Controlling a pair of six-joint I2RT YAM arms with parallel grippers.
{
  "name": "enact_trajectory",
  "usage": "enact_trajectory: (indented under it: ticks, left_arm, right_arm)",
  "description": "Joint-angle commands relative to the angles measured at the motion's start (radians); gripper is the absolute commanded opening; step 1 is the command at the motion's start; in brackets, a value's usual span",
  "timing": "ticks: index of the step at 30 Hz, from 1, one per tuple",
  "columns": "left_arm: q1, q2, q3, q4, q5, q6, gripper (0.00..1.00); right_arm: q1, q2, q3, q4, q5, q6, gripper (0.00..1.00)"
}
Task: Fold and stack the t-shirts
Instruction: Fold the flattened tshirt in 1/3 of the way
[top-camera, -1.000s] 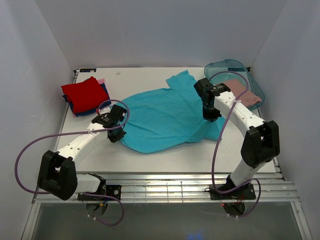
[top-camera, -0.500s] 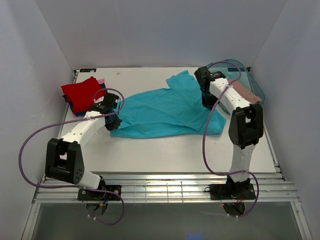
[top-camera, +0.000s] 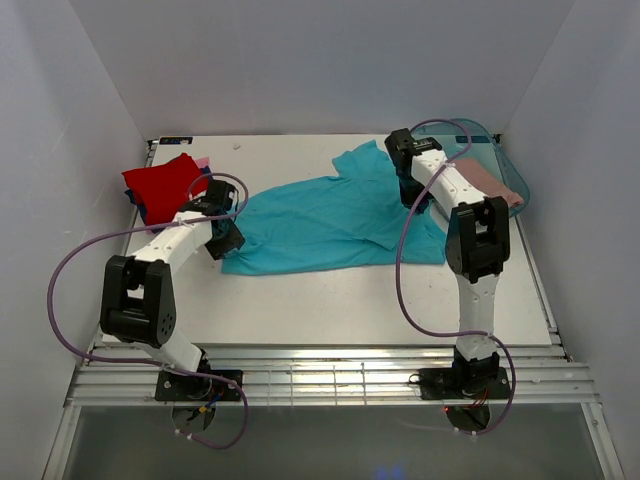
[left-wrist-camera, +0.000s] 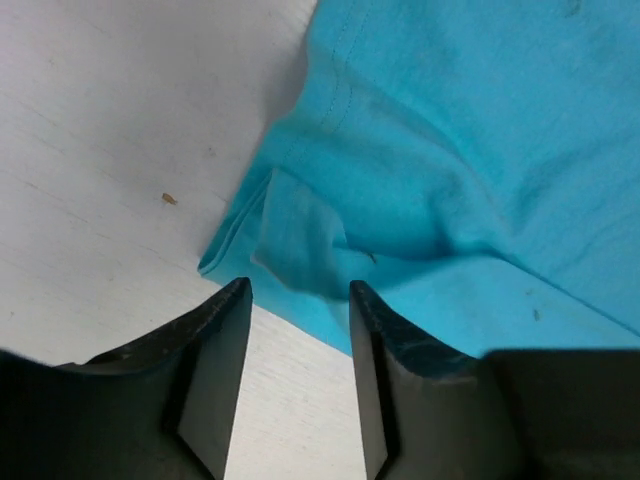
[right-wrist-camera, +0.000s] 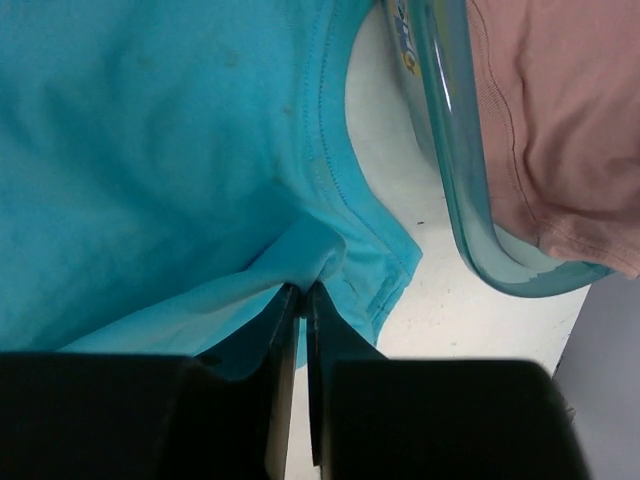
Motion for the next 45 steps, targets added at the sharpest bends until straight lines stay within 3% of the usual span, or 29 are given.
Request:
enact_trajectory:
  ticks: [1,4,8,10,16,22,33,45]
  left_arm:
    - [0.006,-0.012,0.034,0.023,-0.040,0.015,0.59]
    - [0.006,-0.035,0.058,0.021,-0.101,0.021,0.71]
    - [0.008,-0.120,0.115,0.004,-0.192,0.025,0.75]
    - [0.005,-0.150,0.123,0.006,-0.187,0.016,0.75]
    - [-0.074,-0.187,0.072,0.015,-0.132,-0.027,0.73]
    - [-0.091,-0.149,-0.030,0.017,-0.074,-0.067,0.64]
    - [-0.091,-0.074,-0.038,0.029,-0.034,-0.073,0.61]
    - [-0.091,-0.023,-0.040,0.040,-0.044,-0.059,0.60]
  right_arm:
    - [-0.011,0.027,0.055,0.014,0.067,-0.024,0.12]
    - [-0.015,0.019,0.092,0.057,0.114,-0.022,0.35]
    - [-0.014,-0.077,0.087,0.123,0.147,-0.010,0.50]
    - [-0.008,-0.164,0.005,0.198,0.118,-0.019,0.55]
    - [0.017,-0.211,-0.152,0.137,-0.201,-0.007,0.51]
    - [0.044,-0.222,-0.307,0.232,-0.324,0.005,0.49]
    - [0.075,-0.091,-0.180,0.157,-0.393,-0.047,0.48]
    - [0.112,-0.108,-0.288,0.158,-0.361,-0.041,0.48]
